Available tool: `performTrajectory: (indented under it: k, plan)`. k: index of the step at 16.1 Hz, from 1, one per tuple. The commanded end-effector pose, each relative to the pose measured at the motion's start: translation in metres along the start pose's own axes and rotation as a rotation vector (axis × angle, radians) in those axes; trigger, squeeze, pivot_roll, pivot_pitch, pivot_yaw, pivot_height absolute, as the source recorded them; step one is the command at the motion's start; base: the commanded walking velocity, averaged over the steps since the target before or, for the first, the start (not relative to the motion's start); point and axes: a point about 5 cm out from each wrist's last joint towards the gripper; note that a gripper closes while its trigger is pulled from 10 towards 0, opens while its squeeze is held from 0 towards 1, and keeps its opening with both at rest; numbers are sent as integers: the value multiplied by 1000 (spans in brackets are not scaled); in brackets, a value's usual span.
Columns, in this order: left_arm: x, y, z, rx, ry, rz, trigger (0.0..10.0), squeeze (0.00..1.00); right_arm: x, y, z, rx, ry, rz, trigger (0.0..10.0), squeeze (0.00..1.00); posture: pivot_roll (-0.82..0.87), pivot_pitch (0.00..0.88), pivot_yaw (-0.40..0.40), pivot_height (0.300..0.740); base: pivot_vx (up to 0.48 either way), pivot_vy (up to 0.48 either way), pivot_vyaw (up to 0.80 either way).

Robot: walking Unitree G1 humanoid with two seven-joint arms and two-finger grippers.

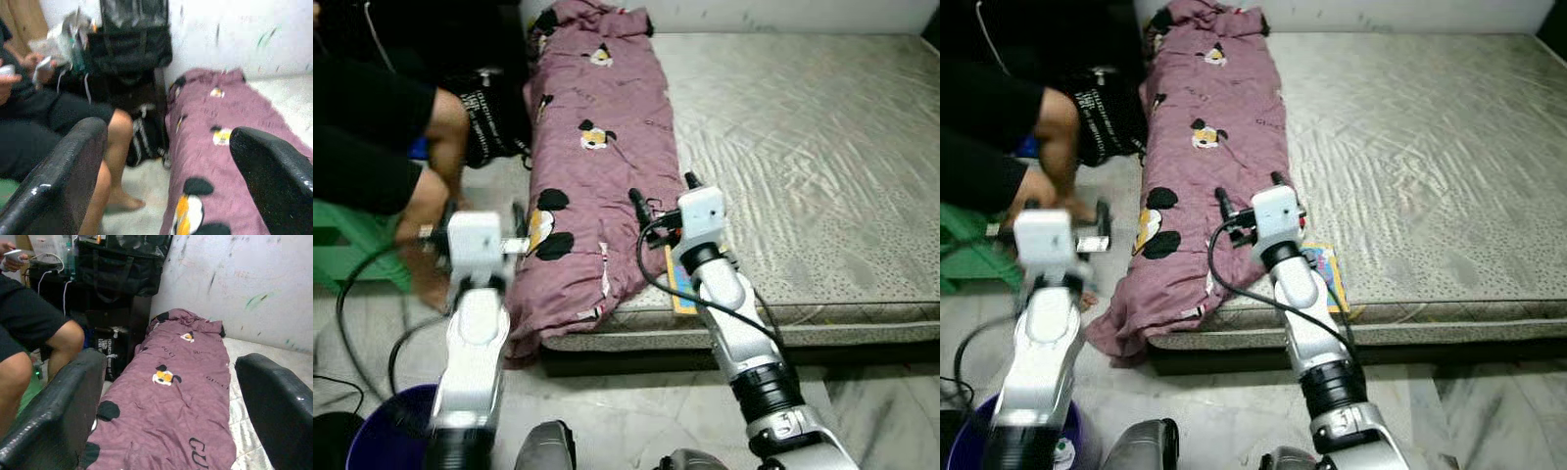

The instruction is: Clean up the room

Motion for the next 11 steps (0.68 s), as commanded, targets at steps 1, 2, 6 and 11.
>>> performTrajectory:
  k: [1, 2, 6, 11]
  plan:
    - [4, 3, 1, 0, 5, -13, 10000, 0, 8, 4, 10, 39, -15, -29, 10000, 0, 27, 100, -3, 740, 0, 0, 0]
    - [6, 5, 3, 6, 6, -25, 10000, 0, 11, 3, 12, 46, -20, -42, 10000, 0, 7, 108, 11, 740, 0, 0, 0]
    - [18, -4, -12, -65, -14, -104, 10000, 0, 13, -18, 0, -13, -37, -83, 10000, 0, -31, 123, 31, 740, 0, 0, 123]
    - [26, -14, -24, -120, -38, -155, 10000, 0, 17, -33, -11, -70, -9, -122, 10000, 0, -44, 132, 44, 740, 0, 0, 305]
Point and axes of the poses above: a point about 5 cm out from each wrist's last joint towards the gripper, its own y axis pointing out of the wrist towards the gripper, its own z axis along the axis of the wrist's last joint, x = y × z, and after that the axes turned 11 degrees about -y, right-handed
